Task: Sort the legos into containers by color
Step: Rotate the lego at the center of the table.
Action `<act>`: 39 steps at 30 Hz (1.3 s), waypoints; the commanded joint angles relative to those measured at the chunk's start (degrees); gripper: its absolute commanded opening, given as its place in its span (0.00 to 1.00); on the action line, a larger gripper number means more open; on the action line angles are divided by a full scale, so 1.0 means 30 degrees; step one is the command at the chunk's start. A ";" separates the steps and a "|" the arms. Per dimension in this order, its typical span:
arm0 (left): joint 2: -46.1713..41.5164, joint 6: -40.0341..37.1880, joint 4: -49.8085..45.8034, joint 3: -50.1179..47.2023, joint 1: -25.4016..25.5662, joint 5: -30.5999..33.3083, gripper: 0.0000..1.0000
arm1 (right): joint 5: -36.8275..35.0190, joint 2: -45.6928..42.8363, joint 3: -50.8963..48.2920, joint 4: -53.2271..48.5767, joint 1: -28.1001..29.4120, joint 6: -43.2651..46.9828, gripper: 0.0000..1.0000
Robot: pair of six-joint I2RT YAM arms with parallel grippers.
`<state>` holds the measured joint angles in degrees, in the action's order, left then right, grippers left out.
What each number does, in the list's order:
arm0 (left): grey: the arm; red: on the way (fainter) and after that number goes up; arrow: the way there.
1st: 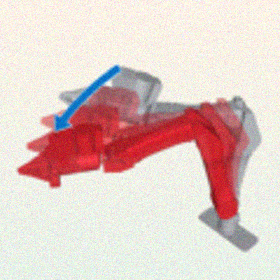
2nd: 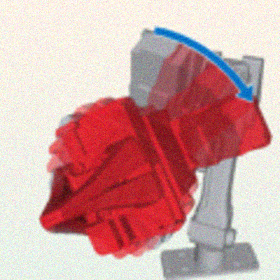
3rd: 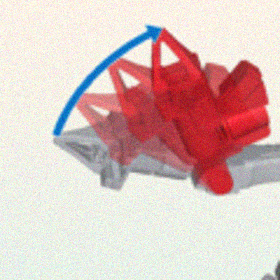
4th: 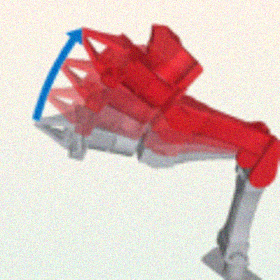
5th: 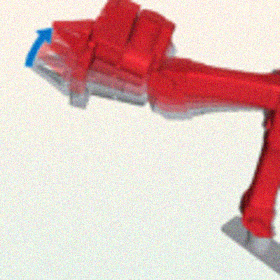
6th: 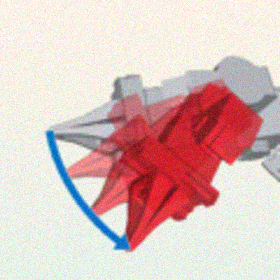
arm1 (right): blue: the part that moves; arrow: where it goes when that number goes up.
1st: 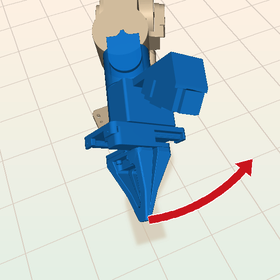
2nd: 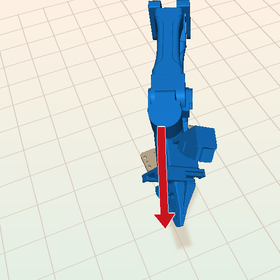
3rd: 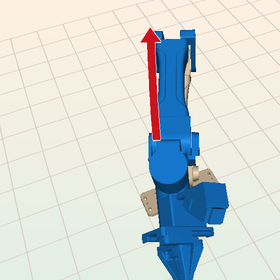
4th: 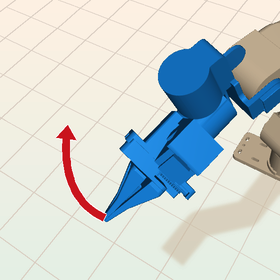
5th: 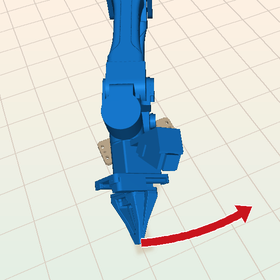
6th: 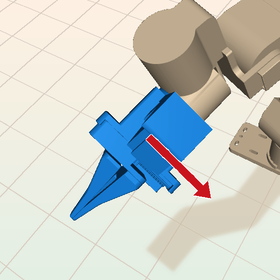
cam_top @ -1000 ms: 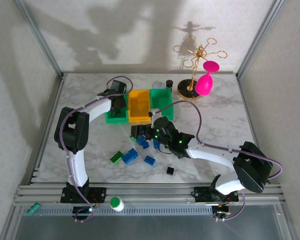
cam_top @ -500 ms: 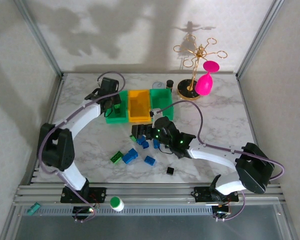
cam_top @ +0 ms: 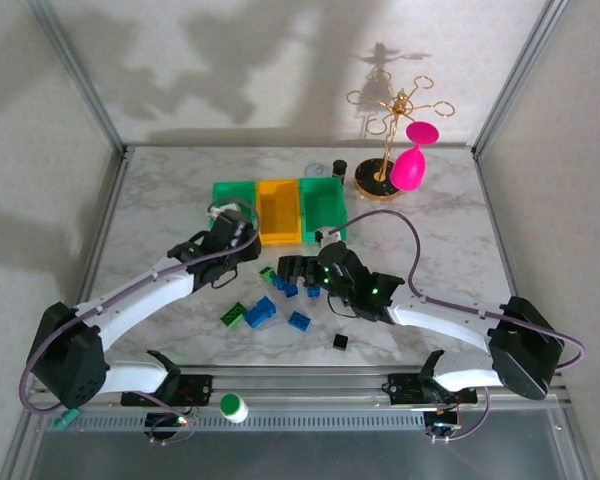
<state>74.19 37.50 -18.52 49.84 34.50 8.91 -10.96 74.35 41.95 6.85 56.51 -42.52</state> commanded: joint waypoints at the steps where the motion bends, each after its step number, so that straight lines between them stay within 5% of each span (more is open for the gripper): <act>1: 0.0065 0.2713 0.0799 -0.0725 0.1011 0.0935 0.47 | -0.0543 -0.0681 -0.0512 -0.0336 0.0147 -0.0901 0.99; 30: 0.8096 0.5541 0.1926 0.1654 0.3260 0.2877 0.60 | -0.1913 -0.2985 -0.1395 -0.1138 -0.0087 -0.1471 0.99; 39: 0.8164 0.6113 0.1270 0.1170 0.3646 0.3938 0.60 | -0.1771 -0.2965 -0.1615 -0.1003 -0.0244 -0.1471 0.99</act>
<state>98.41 53.23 -12.40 53.74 43.86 17.32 -16.34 66.15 37.19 1.41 56.05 -46.30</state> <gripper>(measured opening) 0.598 0.988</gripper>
